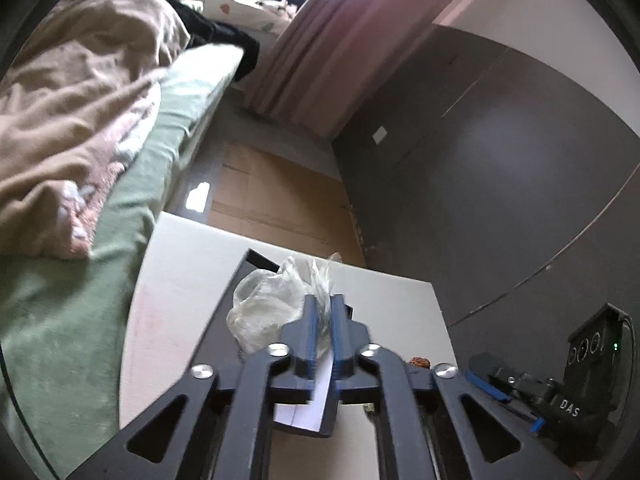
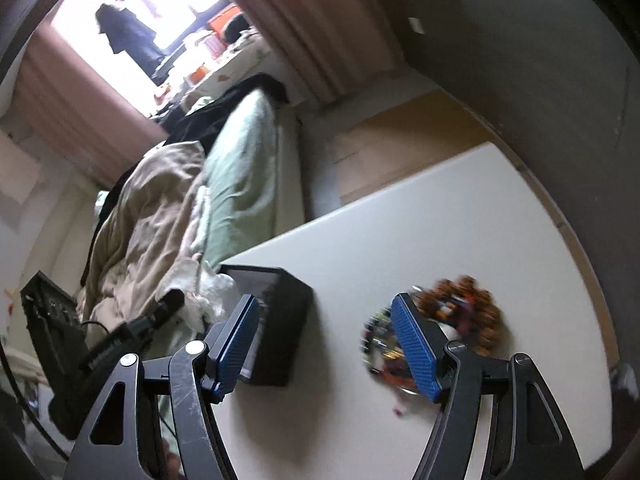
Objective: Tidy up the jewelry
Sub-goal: 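Drop the white tissue into the black box with the left tool, then grasp the silver hoop ring from the pile with the left tool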
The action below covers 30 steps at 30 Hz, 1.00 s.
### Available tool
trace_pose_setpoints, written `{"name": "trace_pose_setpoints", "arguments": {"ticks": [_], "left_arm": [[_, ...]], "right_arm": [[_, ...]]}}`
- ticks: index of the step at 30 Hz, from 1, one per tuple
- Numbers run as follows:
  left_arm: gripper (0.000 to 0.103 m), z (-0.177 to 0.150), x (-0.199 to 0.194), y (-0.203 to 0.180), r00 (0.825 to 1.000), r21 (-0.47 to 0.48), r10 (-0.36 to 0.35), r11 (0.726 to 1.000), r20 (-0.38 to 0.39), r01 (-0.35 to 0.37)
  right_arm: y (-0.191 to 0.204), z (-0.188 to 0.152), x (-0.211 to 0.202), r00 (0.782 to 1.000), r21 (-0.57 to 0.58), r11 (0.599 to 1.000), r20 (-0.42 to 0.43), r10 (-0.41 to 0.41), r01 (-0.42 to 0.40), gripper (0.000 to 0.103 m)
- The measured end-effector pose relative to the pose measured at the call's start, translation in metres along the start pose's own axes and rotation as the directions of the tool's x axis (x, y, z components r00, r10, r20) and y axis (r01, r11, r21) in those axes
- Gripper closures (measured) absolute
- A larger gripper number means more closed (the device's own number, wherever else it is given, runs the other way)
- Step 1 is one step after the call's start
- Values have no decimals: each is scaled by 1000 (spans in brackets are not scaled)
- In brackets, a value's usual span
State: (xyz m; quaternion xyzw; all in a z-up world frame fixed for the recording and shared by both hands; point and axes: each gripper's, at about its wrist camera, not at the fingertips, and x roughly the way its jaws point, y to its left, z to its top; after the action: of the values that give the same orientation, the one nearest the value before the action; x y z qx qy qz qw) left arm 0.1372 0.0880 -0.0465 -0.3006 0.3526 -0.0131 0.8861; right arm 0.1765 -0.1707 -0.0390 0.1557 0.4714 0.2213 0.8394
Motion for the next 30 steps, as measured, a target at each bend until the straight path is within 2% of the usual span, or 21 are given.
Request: {"name": "trace_pose_setpoints", "arguments": {"ticks": [1, 2, 3, 4, 10, 16, 19, 24, 30], "left_arm": [[60, -1, 1, 0, 1000, 4, 24, 1000, 4, -24], [30, -2, 2, -1, 999, 8, 41, 999, 14, -41], [20, -5, 0, -1, 997, 11, 73, 997, 40, -74], [16, -6, -4, -1, 994, 13, 84, 996, 67, -85], [16, -11, -16, -7, 990, 25, 81, 996, 111, -84], [16, -26, -18, -39, 992, 122, 56, 990, 115, -70], [16, -40, -14, -61, 995, 193, 35, 980, 98, -54], [17, -60, -6, -86, 998, 256, -7, 967, 56, -7], [18, -83, 11, -110, 1000, 316, -13, 949, -6, 14]], "right_arm": [[-5, 1, -2, 1000, 11, 1000, -3, -2, 2, 34], [-10, 3, -4, 1000, 21, 1000, -4, -1, 1, 34], [-13, 4, -7, 1000, 27, 1000, 0, 3, -3, 34], [-16, 4, -10, 1000, 32, 999, 6, 7, -8, 34], [-36, 7, -25, 1000, 76, 997, 23, 9, -11, 34], [-53, 4, -41, 1000, 90, 996, 21, -14, 12, 34], [-65, 2, -46, 999, 105, 994, 7, -42, 41, 34], [-82, -1, -52, 998, 126, 990, -7, -57, 58, 34], [-94, 0, -59, 997, 146, 986, -4, -80, 79, 34]]}}
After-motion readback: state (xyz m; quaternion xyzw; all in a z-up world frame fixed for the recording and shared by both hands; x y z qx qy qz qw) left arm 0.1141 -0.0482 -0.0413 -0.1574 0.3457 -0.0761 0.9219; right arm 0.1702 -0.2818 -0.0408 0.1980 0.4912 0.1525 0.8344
